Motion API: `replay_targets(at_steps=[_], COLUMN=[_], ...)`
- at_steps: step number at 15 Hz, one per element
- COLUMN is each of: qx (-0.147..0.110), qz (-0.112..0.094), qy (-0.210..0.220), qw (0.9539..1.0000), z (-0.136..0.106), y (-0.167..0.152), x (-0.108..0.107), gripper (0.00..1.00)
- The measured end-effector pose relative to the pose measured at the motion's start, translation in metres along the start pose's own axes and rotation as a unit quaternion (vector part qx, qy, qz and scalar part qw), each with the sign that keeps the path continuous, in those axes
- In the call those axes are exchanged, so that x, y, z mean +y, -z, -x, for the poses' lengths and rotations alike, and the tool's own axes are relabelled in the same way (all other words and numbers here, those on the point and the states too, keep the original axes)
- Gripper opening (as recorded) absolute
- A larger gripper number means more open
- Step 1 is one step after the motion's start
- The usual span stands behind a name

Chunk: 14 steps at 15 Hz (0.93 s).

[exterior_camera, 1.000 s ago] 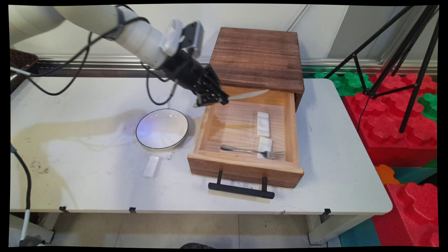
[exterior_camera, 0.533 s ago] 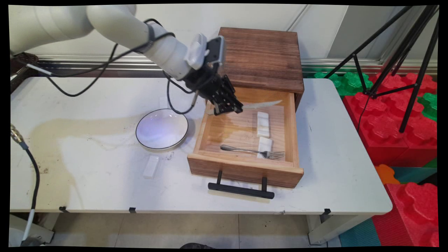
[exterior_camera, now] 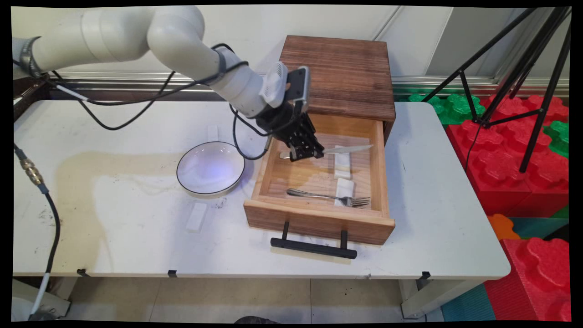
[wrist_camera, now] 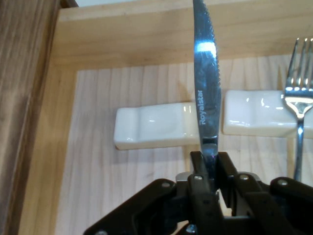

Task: Place the picked object into the drawer

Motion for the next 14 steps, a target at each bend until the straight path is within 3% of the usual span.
replay_targets(at_steps=[12, 13, 14], qx=[-0.026, -0.026, -0.026], qz=[-0.005, -0.005, -0.006], qy=[-0.014, -0.014, -0.015], qw=[0.9996, 0.9995, 0.9995], z=[0.014, 0.014, 0.015], y=[-0.041, -0.043, -0.045], x=[-0.005, -0.006, -0.006], gripper=[0.00, 1.00, 1.00])
